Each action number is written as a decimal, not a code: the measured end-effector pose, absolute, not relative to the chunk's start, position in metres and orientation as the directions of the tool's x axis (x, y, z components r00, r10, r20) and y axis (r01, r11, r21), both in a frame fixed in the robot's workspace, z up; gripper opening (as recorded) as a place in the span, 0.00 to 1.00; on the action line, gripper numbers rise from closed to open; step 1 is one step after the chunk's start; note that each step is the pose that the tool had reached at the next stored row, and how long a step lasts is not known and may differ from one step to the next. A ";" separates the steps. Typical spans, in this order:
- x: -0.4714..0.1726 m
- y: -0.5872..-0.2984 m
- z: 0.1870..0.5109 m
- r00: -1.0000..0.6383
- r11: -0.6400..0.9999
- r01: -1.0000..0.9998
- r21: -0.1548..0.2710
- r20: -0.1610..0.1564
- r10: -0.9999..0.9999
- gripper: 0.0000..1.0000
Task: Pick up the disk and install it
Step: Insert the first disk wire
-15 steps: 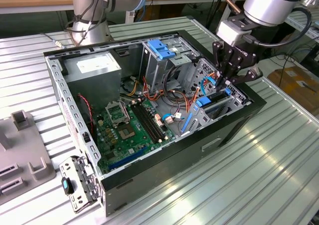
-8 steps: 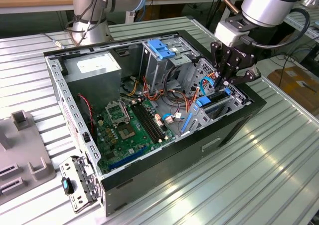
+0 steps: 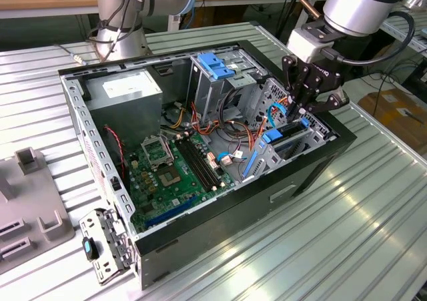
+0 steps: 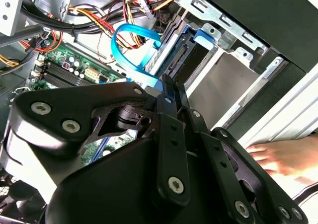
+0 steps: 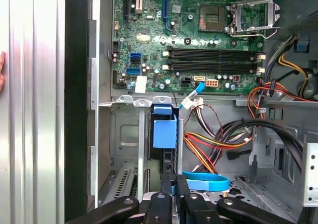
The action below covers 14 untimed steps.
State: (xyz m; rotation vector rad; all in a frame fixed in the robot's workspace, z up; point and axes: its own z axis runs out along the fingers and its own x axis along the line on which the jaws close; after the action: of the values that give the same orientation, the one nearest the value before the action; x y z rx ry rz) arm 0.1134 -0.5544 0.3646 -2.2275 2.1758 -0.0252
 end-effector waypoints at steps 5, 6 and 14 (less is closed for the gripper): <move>0.113 -0.554 0.365 0.024 -0.023 -0.999 -0.031 -0.010 -1.000 0.16; 0.113 -0.554 0.365 0.024 -0.023 -0.999 -0.031 -0.011 -1.000 0.16; 0.113 -0.554 0.365 0.024 -0.023 -0.999 -0.031 -0.015 -1.000 0.16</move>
State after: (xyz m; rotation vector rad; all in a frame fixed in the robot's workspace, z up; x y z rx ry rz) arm 0.1134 -0.5544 0.3647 -2.2238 2.1724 -0.0174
